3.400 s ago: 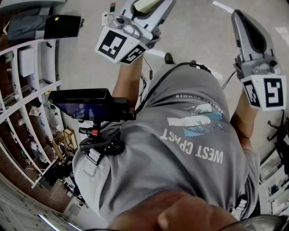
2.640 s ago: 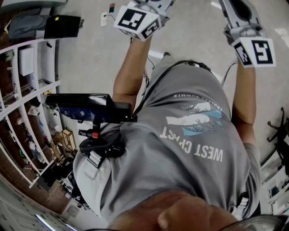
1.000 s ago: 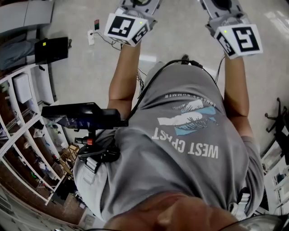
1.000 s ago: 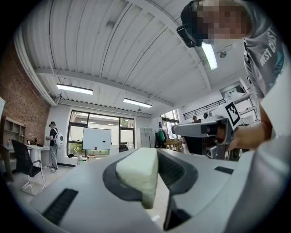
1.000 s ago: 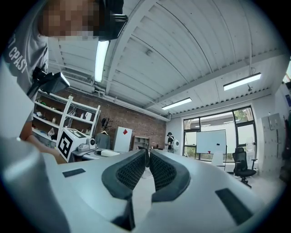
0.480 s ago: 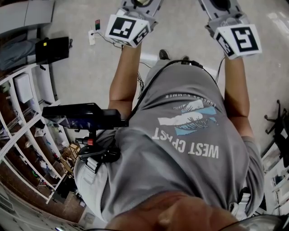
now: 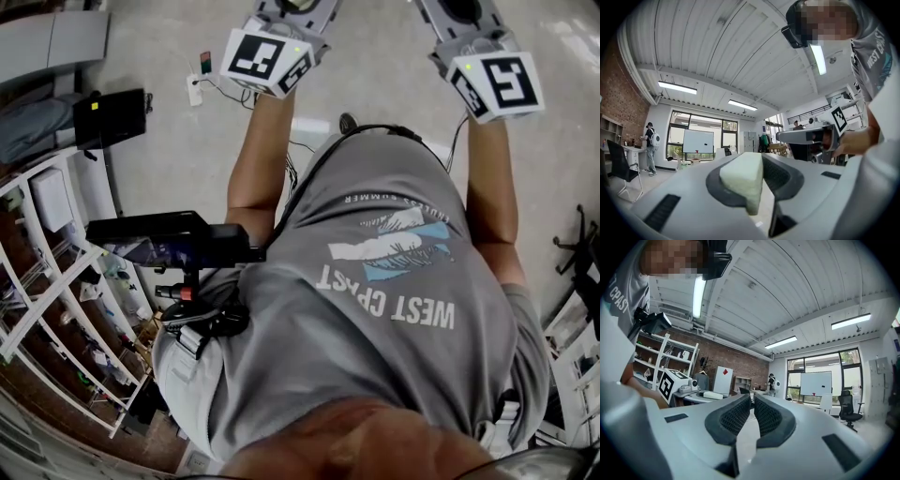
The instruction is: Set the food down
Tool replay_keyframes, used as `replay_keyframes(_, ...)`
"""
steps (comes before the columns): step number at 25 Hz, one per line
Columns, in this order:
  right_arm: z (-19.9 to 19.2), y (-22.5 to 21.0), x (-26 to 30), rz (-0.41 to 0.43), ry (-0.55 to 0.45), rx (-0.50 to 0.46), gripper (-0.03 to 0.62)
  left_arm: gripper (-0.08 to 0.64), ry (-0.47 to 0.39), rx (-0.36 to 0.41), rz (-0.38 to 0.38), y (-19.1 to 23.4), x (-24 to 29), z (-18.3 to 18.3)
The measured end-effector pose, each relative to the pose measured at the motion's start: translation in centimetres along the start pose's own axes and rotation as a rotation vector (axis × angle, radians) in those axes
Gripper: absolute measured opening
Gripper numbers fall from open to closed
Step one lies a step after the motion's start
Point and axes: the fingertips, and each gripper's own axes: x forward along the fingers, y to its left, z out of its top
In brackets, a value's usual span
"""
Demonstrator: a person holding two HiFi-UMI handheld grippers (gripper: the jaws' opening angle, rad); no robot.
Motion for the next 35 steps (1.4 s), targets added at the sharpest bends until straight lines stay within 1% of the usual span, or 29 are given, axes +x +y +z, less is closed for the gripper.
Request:
replay_keyframes(5, -0.5, 0.0, 1.9, -0.021, 0.021, -0.009, 0.011, 0.096, -0.007, -0.015, -0.027, 2.2, 0.4, -0.5)
replay_keyframes(10, -1.6, -2.5, 3.0, -0.023, 0.037, -0.013, 0.011, 0.095, -0.003, -0.022, -0.039, 3.1, 2.9, -1.7)
replay_keyframes(13, -1.9, -4.1, 3.8, -0.018, 0.036, -0.009, 0.011, 0.095, 0.001, -0.027, -0.030, 3.9, 4.4, -2.1)
replay_keyframes(18, -1.5, -7.3, 4.8, 0.009, 0.028, -0.009, 0.011, 0.096, 0.009, -0.015, -0.008, 4.9, 7.4, -1.5)
replay_keyframes(24, -2.3, -11.2, 5.0, 0.045, 0.021, 0.000, 0.011, 0.095, 0.016, -0.013, 0.025, 4.6, 11.3, -2.2)
replay_keyframes(29, -3.6, -13.0, 5.7, 0.075, 0.014, 0.016, 0.011, 0.096, 0.028, -0.014, 0.057, 4.8, 12.9, -3.0)
replay_keyframes(32, -3.7, -13.1, 6.7, 0.082, 0.022, 0.027, 0.011, 0.096, 0.041, -0.014, 0.052, 5.7, 13.2, -3.2)
replay_keyframes(35, -3.3, -13.6, 8.3, 0.070, 0.022, 0.032, 0.011, 0.095, 0.042, -0.021, 0.042, 7.2, 13.5, -3.0)
